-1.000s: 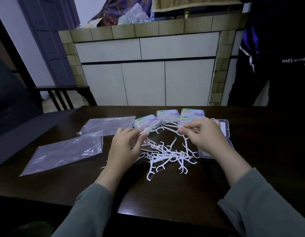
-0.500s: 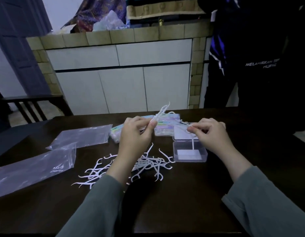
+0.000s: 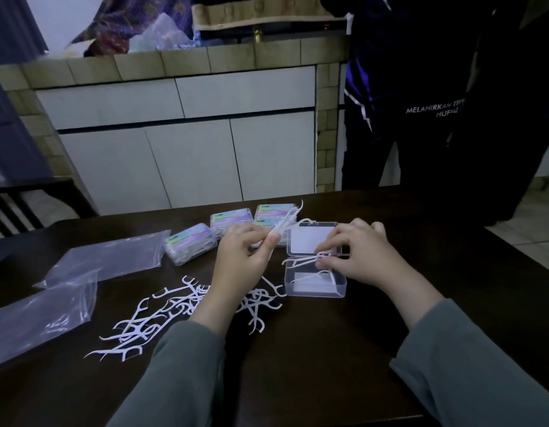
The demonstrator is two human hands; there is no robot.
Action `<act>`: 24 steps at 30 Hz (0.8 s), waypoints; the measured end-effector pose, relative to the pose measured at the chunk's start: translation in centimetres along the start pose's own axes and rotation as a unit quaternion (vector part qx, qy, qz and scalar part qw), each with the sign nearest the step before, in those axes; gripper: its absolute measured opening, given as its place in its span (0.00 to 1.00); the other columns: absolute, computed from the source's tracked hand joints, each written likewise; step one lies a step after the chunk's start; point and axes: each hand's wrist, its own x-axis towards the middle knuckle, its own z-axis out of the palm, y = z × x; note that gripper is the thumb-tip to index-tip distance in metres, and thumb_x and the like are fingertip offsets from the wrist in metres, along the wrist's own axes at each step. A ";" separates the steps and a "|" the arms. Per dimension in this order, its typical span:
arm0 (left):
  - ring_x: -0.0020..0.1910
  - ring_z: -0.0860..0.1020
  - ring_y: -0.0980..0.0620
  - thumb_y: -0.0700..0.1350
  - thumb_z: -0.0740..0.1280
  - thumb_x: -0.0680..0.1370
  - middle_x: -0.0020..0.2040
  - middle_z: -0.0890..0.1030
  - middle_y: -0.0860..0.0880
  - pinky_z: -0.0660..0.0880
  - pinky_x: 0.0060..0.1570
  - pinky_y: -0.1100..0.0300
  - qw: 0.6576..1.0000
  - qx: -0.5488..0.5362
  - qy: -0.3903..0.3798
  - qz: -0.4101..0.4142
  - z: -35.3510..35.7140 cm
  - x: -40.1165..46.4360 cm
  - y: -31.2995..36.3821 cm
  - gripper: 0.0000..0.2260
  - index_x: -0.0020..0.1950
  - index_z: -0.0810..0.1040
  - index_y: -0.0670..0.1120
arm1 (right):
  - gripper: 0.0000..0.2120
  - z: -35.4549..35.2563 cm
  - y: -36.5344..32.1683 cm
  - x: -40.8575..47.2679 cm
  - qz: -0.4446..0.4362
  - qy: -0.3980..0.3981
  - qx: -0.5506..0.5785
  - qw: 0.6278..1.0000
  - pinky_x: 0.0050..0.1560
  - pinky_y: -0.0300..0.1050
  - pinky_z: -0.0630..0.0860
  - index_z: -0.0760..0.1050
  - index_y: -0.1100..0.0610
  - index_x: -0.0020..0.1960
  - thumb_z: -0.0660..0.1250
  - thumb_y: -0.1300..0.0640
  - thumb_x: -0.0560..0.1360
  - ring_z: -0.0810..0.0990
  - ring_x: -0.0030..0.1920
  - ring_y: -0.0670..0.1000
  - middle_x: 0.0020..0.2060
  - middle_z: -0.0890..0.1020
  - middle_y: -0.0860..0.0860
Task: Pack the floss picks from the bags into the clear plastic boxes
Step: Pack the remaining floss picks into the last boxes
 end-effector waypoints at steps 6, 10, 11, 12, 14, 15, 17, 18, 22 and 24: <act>0.46 0.75 0.53 0.50 0.66 0.78 0.39 0.77 0.57 0.69 0.43 0.61 1.000 -0.003 -0.030 0.001 0.3 -0.2 0.3 0.10 0.44 0.85 0.48 | 0.12 0.3 -0.2 -1.0 0.067 -0.024 0.095 0.993 0.55 0.45 0.61 0.79 0.39 0.54 0.72 0.43 0.71 0.66 0.55 0.46 0.46 0.79 0.38; 0.46 0.74 0.54 0.51 0.65 0.78 0.39 0.77 0.59 0.68 0.42 0.62 0.999 -0.006 -0.036 0.000 0.4 -0.3 0.4 0.11 0.44 0.84 0.49 | 0.06 0.3 -0.2 -1.5 0.024 -0.001 0.085 0.996 0.56 0.45 0.62 0.79 0.38 0.51 0.68 0.47 0.76 0.70 0.58 0.46 0.49 0.81 0.36; 0.45 0.74 0.54 0.51 0.65 0.78 0.39 0.77 0.59 0.69 0.42 0.61 0.999 -0.006 -0.035 0.000 0.4 -0.3 0.4 0.11 0.44 0.84 0.49 | 0.06 0.2 -0.2 -1.6 0.012 0.016 0.083 0.996 0.56 0.45 0.61 0.79 0.38 0.52 0.68 0.45 0.75 0.70 0.58 0.45 0.50 0.80 0.36; 0.45 0.74 0.54 0.51 0.65 0.78 0.38 0.77 0.59 0.69 0.42 0.61 0.999 -0.007 -0.033 0.001 0.4 -0.3 0.4 0.11 0.43 0.84 0.49 | 0.09 0.0 -0.3 -1.7 0.005 0.034 0.072 0.997 0.57 0.46 0.60 0.79 0.39 0.53 0.68 0.41 0.74 0.70 0.59 0.44 0.52 0.78 0.36; 0.45 0.74 0.54 0.51 0.66 0.78 0.38 0.77 0.60 0.68 0.41 0.61 1.000 -0.010 -0.028 0.001 0.4 -0.4 0.4 0.10 0.44 0.85 0.48 | 0.22 -0.4 -0.2 -2.0 0.025 0.028 0.026 0.999 0.61 0.49 0.59 0.75 0.38 0.58 0.67 0.31 0.68 0.68 0.62 0.45 0.58 0.74 0.39; 0.45 0.74 0.54 0.50 0.66 0.78 0.38 0.76 0.61 0.68 0.41 0.62 1.000 -0.011 -0.026 -0.001 0.4 -0.5 0.4 0.10 0.45 0.85 0.48 | 0.29 -0.5 -0.1 -2.1 0.044 0.001 0.002 0.999 0.63 0.50 0.59 0.72 0.37 0.61 0.67 0.26 0.63 0.66 0.65 0.46 0.62 0.71 0.41; 0.45 0.75 0.54 0.51 0.66 0.78 0.39 0.77 0.61 0.68 0.42 0.61 1.000 -0.010 -0.026 0.001 0.3 -0.5 0.4 0.10 0.46 0.85 0.48 | 0.41 -0.6 0.1 -2.2 0.075 -0.055 -0.023 0.995 0.67 0.52 0.58 0.67 0.37 0.66 0.67 0.22 0.56 0.63 0.69 0.49 0.67 0.67 0.44; 0.45 0.75 0.53 0.50 0.66 0.78 0.39 0.77 0.61 0.69 0.43 0.59 0.999 -0.011 -0.030 0.006 0.3 -0.5 0.4 0.09 0.45 0.85 0.49 | 0.45 -0.6 0.2 -2.2 0.083 -0.075 -0.025 0.993 0.67 0.53 0.58 0.64 0.37 0.68 0.67 0.22 0.55 0.62 0.70 0.50 0.69 0.66 0.44; 0.48 0.72 0.55 0.50 0.68 0.77 0.43 0.79 0.59 0.69 0.49 0.57 0.994 0.004 -0.106 0.039 0.4 -0.6 1.0 0.08 0.50 0.85 0.50 | 0.46 -0.6 0.1 -2.5 0.107 -0.126 0.012 0.986 0.58 0.49 0.65 0.61 0.35 0.71 0.72 0.27 0.57 0.62 0.64 0.53 0.66 0.68 0.48; 0.49 0.69 0.56 0.52 0.67 0.77 0.47 0.78 0.57 0.66 0.48 0.59 0.978 0.099 -0.167 0.071 0.4 -0.6 1.3 0.10 0.55 0.84 0.51 | 0.42 -0.7 0.0 -2.6 0.097 -0.128 0.024 0.987 0.56 0.47 0.65 0.63 0.35 0.69 0.73 0.29 0.59 0.61 0.62 0.52 0.62 0.69 0.46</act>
